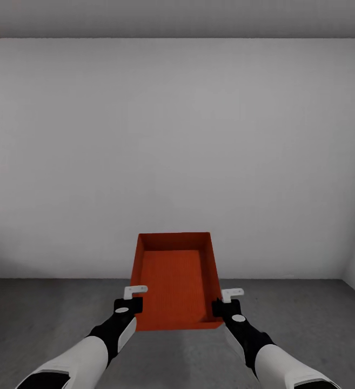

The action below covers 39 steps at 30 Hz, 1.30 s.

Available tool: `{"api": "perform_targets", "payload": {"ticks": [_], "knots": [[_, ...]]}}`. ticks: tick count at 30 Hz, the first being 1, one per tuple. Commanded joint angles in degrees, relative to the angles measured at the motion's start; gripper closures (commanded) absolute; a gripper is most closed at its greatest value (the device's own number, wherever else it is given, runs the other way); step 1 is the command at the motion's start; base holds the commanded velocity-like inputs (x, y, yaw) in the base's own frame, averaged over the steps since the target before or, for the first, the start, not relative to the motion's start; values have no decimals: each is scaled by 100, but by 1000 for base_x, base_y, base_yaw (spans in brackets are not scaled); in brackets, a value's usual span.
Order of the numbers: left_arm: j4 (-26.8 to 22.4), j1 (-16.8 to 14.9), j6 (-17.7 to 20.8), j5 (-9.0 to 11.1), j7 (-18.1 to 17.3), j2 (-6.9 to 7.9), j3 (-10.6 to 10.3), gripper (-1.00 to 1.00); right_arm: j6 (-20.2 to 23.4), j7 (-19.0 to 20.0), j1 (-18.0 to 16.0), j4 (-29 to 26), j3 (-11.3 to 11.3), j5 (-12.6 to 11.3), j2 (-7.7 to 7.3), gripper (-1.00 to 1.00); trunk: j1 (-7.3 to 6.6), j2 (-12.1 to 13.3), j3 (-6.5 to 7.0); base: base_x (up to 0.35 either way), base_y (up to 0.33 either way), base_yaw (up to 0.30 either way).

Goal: Move the two storage containers from the living room to the garage. In the garage, place one container on the floor and stack the other container on top of it (either order is fine).

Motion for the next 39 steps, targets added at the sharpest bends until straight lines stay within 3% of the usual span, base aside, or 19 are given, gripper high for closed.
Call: {"api": "perform_targets", "payload": {"ticks": [1, 21, 27, 28, 31, 33, 39], "knots": [[-170, -6, -87, -96, 58, 276, 444, 100, -14, -48, -4, 16, -156, -27, -6, 100, 1, -8, -10, 7, 0, -1], [-169, -6, -86, -96, 55, 278, 444, 100, -16, -48, -4, 16, -156, -27, 9, 100, 1, -8, -10, 285, 0, 0], [-170, -6, -87, -96, 56, 278, 444, 100, -22, -48, -4, 16, -155, -27, 9, 100, 1, -8, -10, 44, 0, 0], [-87, -5, 19, 47, 55, 46, -18, 100, -24, -49, -4, 18, -22, -27, 2, 100, 1, -8, -9, 0, 0, 0], [-90, -5, -27, 318, 50, 105, -320, 100, -24, -54, -4, 6, -9, 12, 23, 100, 1, -8, -9, 0, 0, 0], [-92, -6, -22, 453, 54, 75, -455, 100, -24, -57, -4, 4, -40, 43, 31, 100, 1, -8, -9, 0, 0, 0], [-3, -6, -103, 517, 54, 52, -463, 100, -23, -65, -4, -1, -31, 145, 29, 100, 1, -8, -9, 0, 0, 0]]}}
